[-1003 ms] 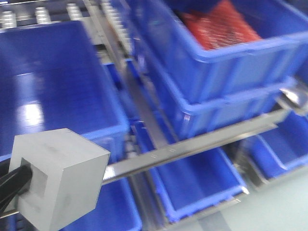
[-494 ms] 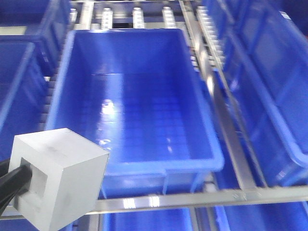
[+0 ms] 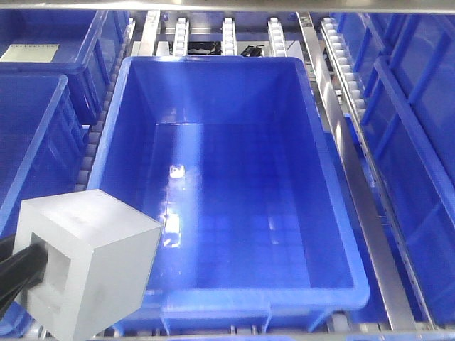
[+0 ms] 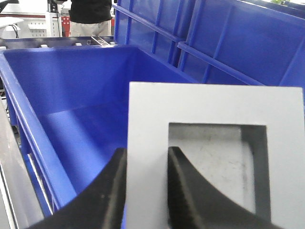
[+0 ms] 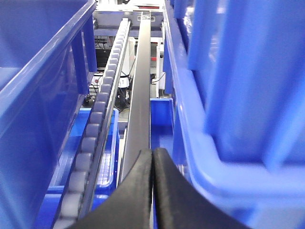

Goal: Sort gray base to blue bin
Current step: 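Turn and stop facing the large empty blue bin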

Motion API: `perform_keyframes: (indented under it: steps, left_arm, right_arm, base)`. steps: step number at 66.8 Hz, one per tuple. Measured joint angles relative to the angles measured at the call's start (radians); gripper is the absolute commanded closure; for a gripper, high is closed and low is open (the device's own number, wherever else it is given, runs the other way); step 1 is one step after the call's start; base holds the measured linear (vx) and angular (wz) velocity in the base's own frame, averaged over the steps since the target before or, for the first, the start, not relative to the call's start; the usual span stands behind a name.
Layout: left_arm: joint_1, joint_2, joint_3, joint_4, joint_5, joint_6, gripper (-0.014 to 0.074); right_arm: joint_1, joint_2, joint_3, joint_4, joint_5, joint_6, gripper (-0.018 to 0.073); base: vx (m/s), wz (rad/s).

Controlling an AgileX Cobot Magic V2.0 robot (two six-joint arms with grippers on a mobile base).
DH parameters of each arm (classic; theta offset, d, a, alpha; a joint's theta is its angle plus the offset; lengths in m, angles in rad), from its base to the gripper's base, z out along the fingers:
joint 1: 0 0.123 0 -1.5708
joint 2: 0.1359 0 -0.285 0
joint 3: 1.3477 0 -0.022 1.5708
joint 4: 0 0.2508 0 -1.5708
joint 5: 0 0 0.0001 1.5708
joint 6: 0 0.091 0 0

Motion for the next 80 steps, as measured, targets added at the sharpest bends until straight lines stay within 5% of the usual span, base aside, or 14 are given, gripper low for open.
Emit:
perform_keyframes:
  steps: [80]
  left_arm:
    - [0.0,0.0,0.0,0.0,0.0,0.0,0.0603]
  right_arm:
    - [0.0,0.0,0.0,0.0,0.0,0.0,0.0564]
  base:
    - [0.05,0.0]
